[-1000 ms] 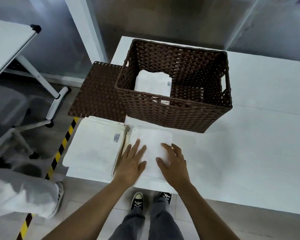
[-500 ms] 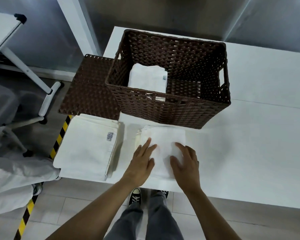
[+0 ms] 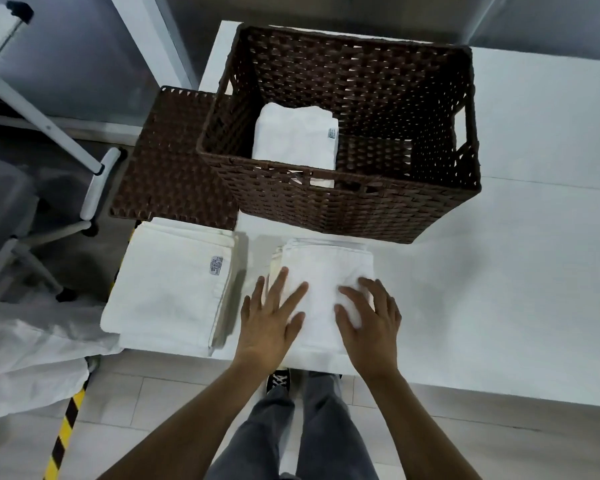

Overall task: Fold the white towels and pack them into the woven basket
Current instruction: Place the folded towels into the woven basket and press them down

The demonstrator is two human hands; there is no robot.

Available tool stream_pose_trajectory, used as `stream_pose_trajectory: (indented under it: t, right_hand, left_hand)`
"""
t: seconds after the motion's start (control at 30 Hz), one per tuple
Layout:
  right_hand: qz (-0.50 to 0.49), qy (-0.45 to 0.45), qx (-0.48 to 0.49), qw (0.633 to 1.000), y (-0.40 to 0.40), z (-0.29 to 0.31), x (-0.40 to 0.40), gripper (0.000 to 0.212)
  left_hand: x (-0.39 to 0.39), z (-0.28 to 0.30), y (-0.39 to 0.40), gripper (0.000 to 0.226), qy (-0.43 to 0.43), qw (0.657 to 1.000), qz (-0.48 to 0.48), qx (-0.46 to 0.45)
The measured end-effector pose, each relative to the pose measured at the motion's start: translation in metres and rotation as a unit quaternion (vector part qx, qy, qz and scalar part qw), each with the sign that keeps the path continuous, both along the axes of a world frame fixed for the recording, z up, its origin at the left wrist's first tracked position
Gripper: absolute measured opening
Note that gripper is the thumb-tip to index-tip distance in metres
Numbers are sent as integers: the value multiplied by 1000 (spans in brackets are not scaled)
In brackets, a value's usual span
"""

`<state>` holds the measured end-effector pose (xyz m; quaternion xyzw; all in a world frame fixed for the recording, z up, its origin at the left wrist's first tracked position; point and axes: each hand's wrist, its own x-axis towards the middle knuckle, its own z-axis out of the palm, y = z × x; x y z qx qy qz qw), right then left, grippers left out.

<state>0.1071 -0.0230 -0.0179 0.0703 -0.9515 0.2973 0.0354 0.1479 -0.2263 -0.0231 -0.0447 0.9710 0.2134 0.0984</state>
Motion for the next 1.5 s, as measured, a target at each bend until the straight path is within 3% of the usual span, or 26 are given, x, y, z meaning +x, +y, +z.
stream_pose_trajectory:
  t: [0.17,0.3,0.57,0.77,1.03,1.27,1.5]
  right_hand:
    - [-38,-185,-130,973,-5,1,-7,49]
    - [-2,-252,-131,959,-6,3,-15,65]
    - [18,-300,-162,940,3,0,-41,84]
    - [-12,-275,-237,932,21,-10,-11,64]
    - [-3,-318,-243,916,25,-1,27,76]
    - [3,-366,-237,900,27,0,68,76]
    - [4,-352,-218,910,15,-1,100,79]
  left_hand:
    - [-12,5,3,52,-80,982,65,161]
    - [-20,9,-1,52,-89,951,87,281]
    - [-46,12,-3,57,-146,916,152,341]
    - [-38,10,3,54,-143,913,142,356]
    - [9,11,3,56,-152,880,154,422]
    - [43,8,-8,55,-167,888,137,406]
    - [68,8,-10,52,-189,882,148,405]
